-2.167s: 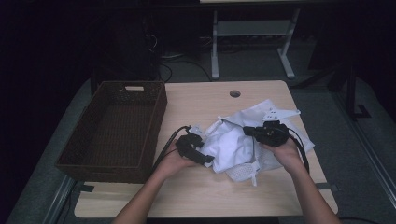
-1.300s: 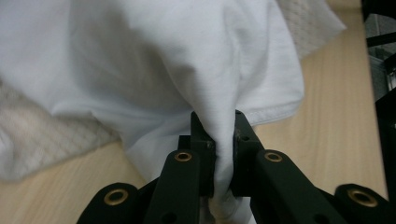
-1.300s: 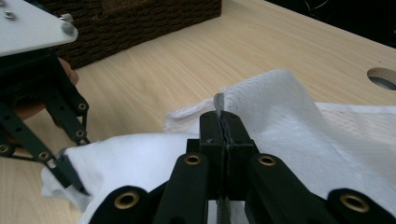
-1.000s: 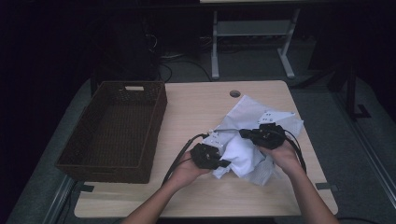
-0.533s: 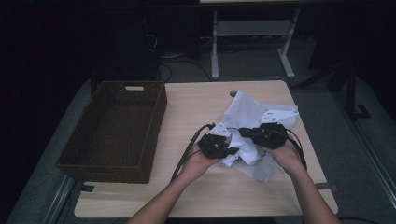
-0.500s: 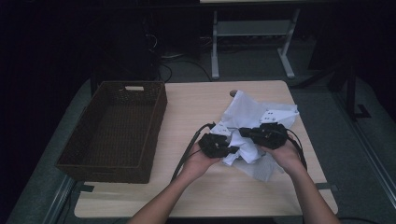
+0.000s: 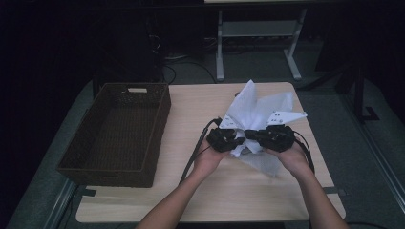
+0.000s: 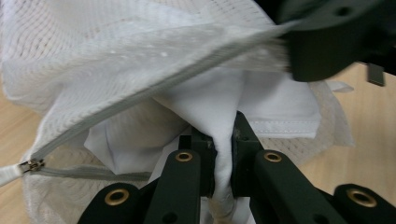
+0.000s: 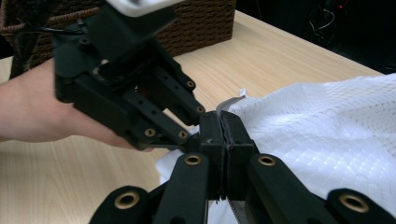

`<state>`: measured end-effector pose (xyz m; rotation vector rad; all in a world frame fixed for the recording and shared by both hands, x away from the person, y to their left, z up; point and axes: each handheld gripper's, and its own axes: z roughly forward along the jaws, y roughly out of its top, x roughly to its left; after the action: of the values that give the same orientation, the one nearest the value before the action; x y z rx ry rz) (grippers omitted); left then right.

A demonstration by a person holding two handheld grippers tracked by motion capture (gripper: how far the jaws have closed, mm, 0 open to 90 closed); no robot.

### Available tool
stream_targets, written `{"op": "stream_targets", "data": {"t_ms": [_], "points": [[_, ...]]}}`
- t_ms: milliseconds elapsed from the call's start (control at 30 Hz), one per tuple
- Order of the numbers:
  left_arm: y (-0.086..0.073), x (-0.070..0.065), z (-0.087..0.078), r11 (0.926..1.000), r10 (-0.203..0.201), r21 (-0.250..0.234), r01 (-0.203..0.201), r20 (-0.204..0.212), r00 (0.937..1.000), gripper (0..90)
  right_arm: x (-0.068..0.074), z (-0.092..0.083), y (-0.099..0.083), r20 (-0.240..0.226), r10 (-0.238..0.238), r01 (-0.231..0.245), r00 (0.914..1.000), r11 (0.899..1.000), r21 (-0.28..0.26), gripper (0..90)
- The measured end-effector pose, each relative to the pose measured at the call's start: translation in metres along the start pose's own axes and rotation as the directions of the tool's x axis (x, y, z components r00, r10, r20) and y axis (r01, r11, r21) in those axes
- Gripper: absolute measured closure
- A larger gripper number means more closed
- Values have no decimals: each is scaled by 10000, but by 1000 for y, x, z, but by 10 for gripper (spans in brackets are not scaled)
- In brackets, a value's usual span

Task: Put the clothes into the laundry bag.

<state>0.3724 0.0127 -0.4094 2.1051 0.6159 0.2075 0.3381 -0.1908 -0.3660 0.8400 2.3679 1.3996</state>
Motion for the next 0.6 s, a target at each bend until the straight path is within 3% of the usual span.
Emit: {"op": "stream_targets", "data": {"t_ms": [133,367,600], "points": [[0,4,6,9996,-265,-79,264,-175,9995,834,1,0,0,-36,24,-24,10000,10000,-10,885],[-1,2,11,9996,-266,-48,265,-177,9995,805,1,3,-1,-180,53,-52,9998,10000,43,885],[-4,2,6,9992,-388,-23,388,4,9992,695,0,2,-2,-246,146,-146,9996,9999,1,885]]}}
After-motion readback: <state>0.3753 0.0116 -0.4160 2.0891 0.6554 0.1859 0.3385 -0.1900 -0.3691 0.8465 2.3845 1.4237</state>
